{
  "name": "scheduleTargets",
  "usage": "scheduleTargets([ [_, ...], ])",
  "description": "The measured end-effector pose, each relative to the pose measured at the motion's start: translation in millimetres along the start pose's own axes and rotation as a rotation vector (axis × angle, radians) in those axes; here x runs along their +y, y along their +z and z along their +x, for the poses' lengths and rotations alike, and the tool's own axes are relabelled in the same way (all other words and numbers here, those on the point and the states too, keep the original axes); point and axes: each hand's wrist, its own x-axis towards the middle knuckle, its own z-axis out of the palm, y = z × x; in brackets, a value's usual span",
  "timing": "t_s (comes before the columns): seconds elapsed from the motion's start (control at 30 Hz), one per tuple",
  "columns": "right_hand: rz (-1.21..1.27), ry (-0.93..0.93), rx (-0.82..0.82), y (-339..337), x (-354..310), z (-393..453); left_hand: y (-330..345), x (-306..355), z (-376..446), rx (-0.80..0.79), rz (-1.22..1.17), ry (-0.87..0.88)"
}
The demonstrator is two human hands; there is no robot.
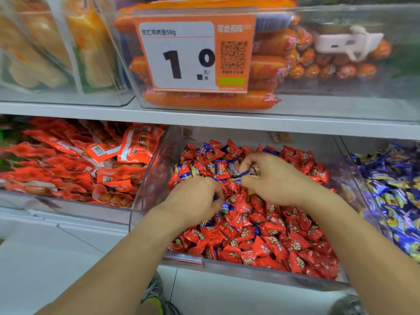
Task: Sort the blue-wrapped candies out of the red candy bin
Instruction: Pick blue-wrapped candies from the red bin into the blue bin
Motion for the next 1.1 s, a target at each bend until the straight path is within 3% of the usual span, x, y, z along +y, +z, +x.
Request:
scheduleTargets([
  [0.2, -0.03, -0.014, -0.048, 3, 8, -11, 18, 7, 11, -0.007, 0.173, -0.008],
  [0.33, -0.028, 0.005, -0.051, -4, 13, -15, 10, 2, 10, 0.045, 0.117, -0.087],
  [0.57, 0.089, -0.045, -0.063, -15, 10, -24, -37, 4, -19, 0.112, -0.422, -0.077],
  [0.7, 0.302, -0.193, -0.078, -18, -3, -35, -43, 42, -33, -0.061, -0.904, -0.069],
  [0.8, 0.45, -0.22, 0.067, -25, -2, -54, -35, 65, -31, -0.05, -1.24, -0.106],
  [0.9, 0.743, -0.091, 0.254, -41, 7, -90, -25, 83, -20, 0.034, -1.456, -0.199],
  [1.0, 0.797, 0.034, 0.376, -70, 32, -131, -18, 119, -7, -0.022, -1.488, -0.146],
  [1.1, 0.587, 0.145, 0.463, -94, 73, -160, -18, 173, 1, -0.178, -1.313, -0.018],
])
